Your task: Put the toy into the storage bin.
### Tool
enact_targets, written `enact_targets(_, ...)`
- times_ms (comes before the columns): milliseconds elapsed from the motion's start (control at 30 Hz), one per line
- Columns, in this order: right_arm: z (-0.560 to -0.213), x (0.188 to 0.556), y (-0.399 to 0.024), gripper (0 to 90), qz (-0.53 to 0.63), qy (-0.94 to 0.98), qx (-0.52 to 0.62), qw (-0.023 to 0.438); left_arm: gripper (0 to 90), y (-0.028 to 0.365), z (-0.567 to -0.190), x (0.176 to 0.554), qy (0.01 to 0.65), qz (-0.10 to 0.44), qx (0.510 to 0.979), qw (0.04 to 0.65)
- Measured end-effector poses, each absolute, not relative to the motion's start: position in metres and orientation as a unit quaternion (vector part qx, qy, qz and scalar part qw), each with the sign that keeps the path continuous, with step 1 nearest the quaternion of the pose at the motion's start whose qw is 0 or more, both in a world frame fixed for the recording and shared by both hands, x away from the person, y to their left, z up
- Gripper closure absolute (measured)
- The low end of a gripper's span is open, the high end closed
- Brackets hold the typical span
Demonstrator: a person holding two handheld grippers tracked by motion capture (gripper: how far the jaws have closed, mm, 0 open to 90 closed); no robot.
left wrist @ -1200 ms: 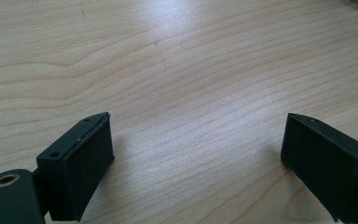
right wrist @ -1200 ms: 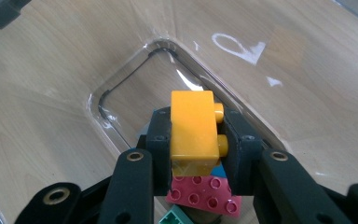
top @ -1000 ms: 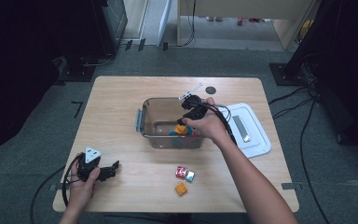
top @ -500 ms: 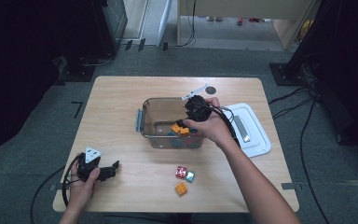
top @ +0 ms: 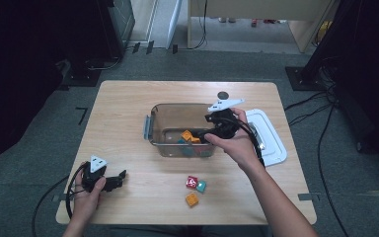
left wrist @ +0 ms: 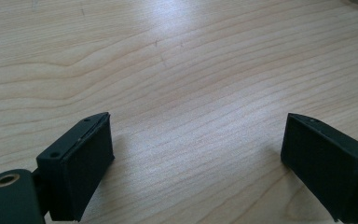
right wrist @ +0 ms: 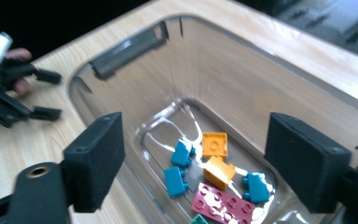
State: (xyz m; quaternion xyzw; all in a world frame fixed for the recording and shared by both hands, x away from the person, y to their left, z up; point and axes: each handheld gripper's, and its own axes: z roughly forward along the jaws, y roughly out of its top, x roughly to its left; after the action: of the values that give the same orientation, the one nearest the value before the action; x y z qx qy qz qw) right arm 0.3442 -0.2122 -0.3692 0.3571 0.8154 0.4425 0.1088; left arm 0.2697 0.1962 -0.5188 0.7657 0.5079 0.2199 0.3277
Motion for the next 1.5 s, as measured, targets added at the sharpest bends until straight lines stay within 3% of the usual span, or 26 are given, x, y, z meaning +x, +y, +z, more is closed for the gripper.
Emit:
enact_targets(533, -0.411, 0.265, -0.243, 29.6, 0.53, 0.785, 0.278, 0.163, 9.1, 0.196, -0.519, 0.27, 0.508, 0.219, 0.766, 0.327)
enact_targets(1100, -0.476, 0.23, -0.248, 36.6, 0.555, 0.778, 0.272, 0.117, 9.1, 0.196, -0.519, 0.27, 0.508, 0.219, 0.766, 0.327)
enact_targets(1500, -0.511, 0.221, -0.231, 45.3, 0.473, 0.831, 0.274, 0.102, 9.1, 0.196, -0.519, 0.27, 0.508, 0.219, 0.766, 0.327)
